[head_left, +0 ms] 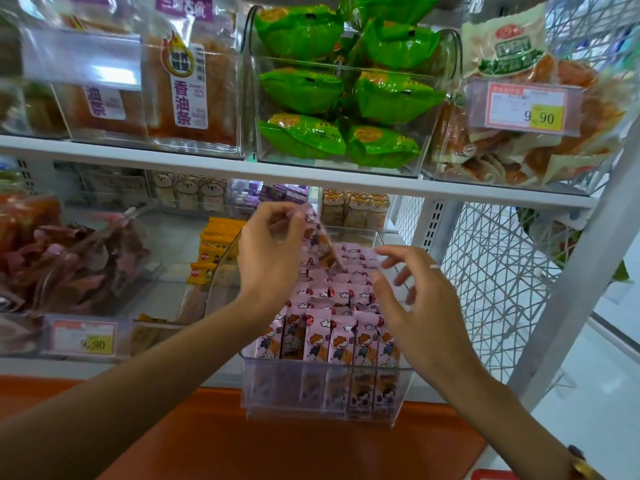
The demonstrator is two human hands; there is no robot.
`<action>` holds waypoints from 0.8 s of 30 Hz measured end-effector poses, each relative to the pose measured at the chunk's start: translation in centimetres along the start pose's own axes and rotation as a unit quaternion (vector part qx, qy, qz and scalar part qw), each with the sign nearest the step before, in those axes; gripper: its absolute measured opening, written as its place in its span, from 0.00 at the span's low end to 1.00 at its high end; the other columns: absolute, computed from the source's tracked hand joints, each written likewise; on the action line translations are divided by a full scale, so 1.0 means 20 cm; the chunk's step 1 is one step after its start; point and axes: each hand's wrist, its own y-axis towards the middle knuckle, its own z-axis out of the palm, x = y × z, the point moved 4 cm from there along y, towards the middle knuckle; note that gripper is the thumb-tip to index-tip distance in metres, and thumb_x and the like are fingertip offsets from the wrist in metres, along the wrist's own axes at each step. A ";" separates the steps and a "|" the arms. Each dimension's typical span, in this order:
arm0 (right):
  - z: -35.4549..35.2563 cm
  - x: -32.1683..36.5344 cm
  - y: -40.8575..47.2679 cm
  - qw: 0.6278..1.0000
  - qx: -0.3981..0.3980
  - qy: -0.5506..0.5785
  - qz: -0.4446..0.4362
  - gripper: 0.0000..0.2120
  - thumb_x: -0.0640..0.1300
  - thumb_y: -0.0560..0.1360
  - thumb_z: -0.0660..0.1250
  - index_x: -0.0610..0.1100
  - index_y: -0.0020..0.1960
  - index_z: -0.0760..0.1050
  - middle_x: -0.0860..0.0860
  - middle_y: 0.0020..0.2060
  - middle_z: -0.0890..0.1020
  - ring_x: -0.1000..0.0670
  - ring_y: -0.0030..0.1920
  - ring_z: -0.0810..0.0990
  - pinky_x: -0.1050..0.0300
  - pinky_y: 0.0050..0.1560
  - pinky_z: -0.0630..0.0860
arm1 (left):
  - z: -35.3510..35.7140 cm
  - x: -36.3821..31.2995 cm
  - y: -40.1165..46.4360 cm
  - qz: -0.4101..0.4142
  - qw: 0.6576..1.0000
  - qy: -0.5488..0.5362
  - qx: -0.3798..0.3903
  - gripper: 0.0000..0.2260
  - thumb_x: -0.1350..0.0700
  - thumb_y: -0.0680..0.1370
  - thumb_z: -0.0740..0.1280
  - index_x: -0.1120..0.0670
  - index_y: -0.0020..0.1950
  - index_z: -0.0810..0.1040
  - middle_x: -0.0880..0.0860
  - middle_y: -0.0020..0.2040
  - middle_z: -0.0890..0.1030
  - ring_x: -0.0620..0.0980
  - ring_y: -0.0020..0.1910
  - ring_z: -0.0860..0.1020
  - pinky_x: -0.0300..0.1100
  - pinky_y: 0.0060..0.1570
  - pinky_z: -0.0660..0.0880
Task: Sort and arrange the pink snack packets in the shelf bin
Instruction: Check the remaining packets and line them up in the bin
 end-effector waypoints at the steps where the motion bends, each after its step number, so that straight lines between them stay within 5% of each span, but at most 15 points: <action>1: 0.02 0.04 -0.01 0.999 0.024 0.035 0.008 0.20 0.60 0.75 0.57 0.53 0.64 0.69 0.57 0.54 0.74 0.64 0.49 0.71 0.73 0.43 0.66 | -0.04 -0.03 -0.03 0.003 1.000 -0.018 0.002 0.01 0.52 0.78 0.65 0.46 0.48 0.76 0.45 0.47 0.81 0.43 0.49 0.80 0.40 0.49 0.79; 3: 0.09 0.10 -0.03 0.992 0.091 0.086 0.030 0.29 0.67 0.72 0.53 0.57 0.69 0.63 0.58 0.63 0.70 0.62 0.60 0.69 0.74 0.53 0.66 | -0.09 -0.07 -0.11 0.006 0.999 -0.045 0.019 0.02 0.52 0.78 0.65 0.45 0.48 0.77 0.44 0.46 0.82 0.41 0.47 0.81 0.37 0.47 0.79; 6: 0.18 0.18 -0.06 0.973 0.174 0.148 0.036 0.29 0.68 0.73 0.54 0.59 0.71 0.60 0.59 0.67 0.68 0.59 0.65 0.68 0.58 0.63 0.69 | -0.13 -0.09 -0.19 0.003 0.995 -0.081 0.053 0.04 0.51 0.75 0.68 0.48 0.49 0.80 0.45 0.45 0.84 0.41 0.46 0.82 0.34 0.45 0.79; 10: 0.23 0.17 -0.04 0.925 0.192 0.296 0.145 0.20 0.55 0.74 0.63 0.52 0.64 0.70 0.54 0.52 0.81 0.54 0.50 0.81 0.58 0.53 0.77 | -0.16 -0.08 -0.21 -0.004 0.990 -0.093 0.102 0.08 0.50 0.74 0.70 0.46 0.52 0.81 0.41 0.48 0.83 0.39 0.49 0.81 0.31 0.46 0.78; 13: 0.26 0.08 -0.03 0.844 0.173 0.418 0.288 0.13 0.44 0.77 0.64 0.45 0.62 0.73 0.53 0.42 0.84 0.54 0.43 0.84 0.55 0.52 0.77 | -0.17 -0.01 -0.20 -0.028 0.986 -0.058 0.154 0.13 0.52 0.74 0.70 0.42 0.57 0.76 0.38 0.53 0.80 0.33 0.50 0.79 0.30 0.46 0.78; 16: 0.28 0.04 -0.03 0.817 0.163 0.448 0.326 0.13 0.42 0.77 0.65 0.44 0.61 0.73 0.50 0.44 0.85 0.51 0.46 0.84 0.56 0.47 0.77 | -0.15 0.02 -0.20 -0.019 0.976 0.020 0.217 0.16 0.57 0.74 0.71 0.40 0.54 0.74 0.37 0.54 0.78 0.31 0.49 0.77 0.28 0.43 0.77; 19: 0.28 0.04 -0.04 0.812 0.155 0.455 0.332 0.13 0.43 0.76 0.66 0.45 0.60 0.73 0.48 0.48 0.85 0.50 0.48 0.84 0.58 0.45 0.79 | -0.11 0.04 -0.25 0.012 0.961 0.092 0.262 0.20 0.51 0.69 0.74 0.41 0.58 0.72 0.37 0.55 0.76 0.34 0.51 0.76 0.32 0.44 0.78; 24: 0.25 0.05 -0.03 0.844 0.124 0.425 0.302 0.25 0.50 0.64 0.73 0.46 0.59 0.75 0.50 0.50 0.84 0.51 0.51 0.83 0.55 0.53 0.79 | -0.13 0.02 -0.25 0.084 0.964 0.117 0.226 0.17 0.46 0.72 0.72 0.41 0.60 0.72 0.36 0.53 0.78 0.33 0.51 0.76 0.32 0.46 0.77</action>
